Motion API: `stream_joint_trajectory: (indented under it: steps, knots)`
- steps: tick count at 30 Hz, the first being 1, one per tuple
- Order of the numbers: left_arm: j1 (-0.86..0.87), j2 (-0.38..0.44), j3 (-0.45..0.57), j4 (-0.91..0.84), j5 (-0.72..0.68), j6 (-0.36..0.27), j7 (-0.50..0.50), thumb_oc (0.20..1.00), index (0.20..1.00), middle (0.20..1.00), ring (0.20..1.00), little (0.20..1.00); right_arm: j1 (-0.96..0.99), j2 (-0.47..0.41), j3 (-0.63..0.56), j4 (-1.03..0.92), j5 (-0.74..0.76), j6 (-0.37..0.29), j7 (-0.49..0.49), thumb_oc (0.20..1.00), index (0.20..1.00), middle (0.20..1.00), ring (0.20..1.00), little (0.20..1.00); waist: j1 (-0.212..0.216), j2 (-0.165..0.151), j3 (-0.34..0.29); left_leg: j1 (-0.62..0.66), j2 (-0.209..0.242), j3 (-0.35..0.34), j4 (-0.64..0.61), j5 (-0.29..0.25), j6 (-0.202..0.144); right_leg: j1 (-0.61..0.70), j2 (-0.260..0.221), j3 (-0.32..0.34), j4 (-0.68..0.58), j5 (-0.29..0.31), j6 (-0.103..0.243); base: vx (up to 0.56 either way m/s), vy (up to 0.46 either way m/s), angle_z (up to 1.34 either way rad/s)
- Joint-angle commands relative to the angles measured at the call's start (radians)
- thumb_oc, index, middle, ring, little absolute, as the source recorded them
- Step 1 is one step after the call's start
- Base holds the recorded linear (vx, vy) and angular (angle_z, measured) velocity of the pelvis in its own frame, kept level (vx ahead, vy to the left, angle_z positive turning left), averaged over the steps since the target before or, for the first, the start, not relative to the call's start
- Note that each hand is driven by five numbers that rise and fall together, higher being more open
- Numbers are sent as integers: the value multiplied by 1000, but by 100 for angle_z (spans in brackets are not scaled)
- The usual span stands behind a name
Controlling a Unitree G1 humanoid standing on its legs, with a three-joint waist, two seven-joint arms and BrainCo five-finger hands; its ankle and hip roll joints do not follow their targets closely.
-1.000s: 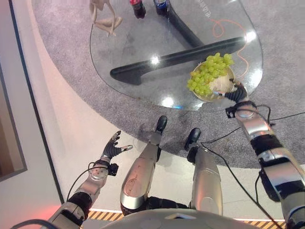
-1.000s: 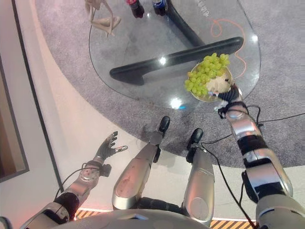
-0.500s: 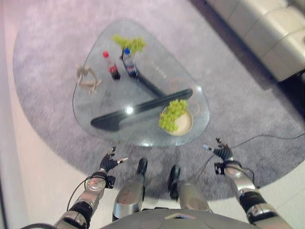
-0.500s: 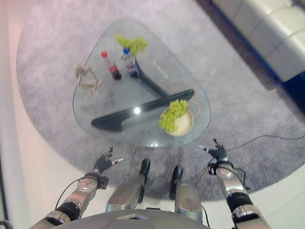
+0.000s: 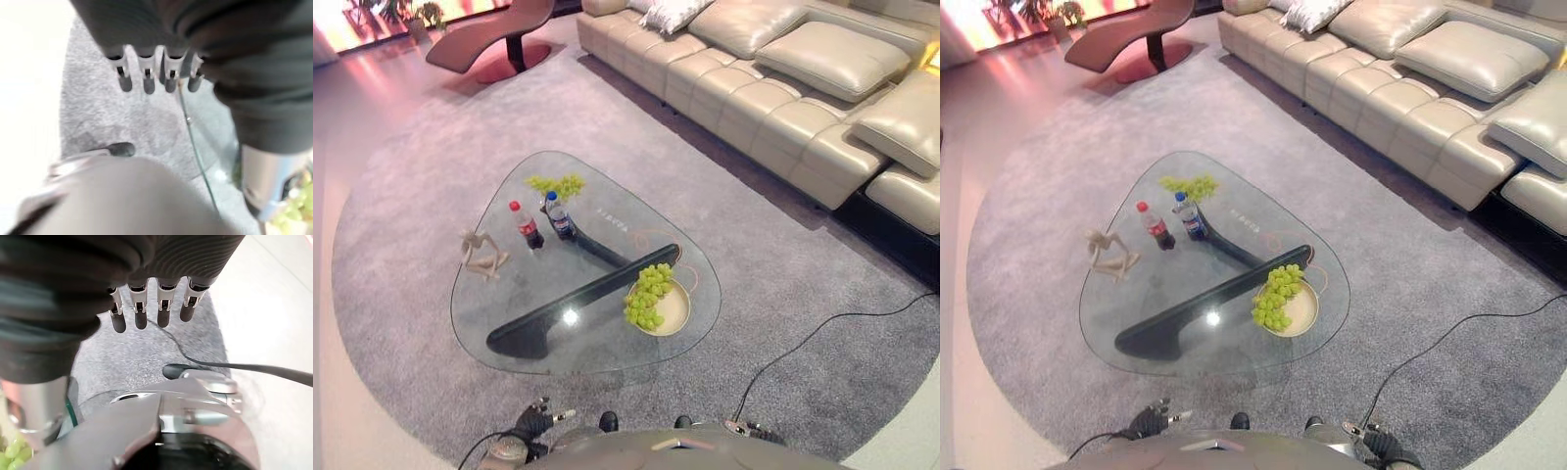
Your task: Pick up fruits into the plate
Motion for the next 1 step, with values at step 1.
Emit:
stream_joint_trajectory:
  steps: [1]
  knots:
    - [-59, -17, 49, 35, 25, 19, -9, 1000, 1000, 1000, 1000, 1000, -48, 4, -1, 22, -2, -12, 11, 1000, 1000, 1000, 1000, 1000, 10, -7, 21, 40, -54, 89, 23, -154, 52, -34, -8, 70, 47, -12, 32, -2, 15, -11]
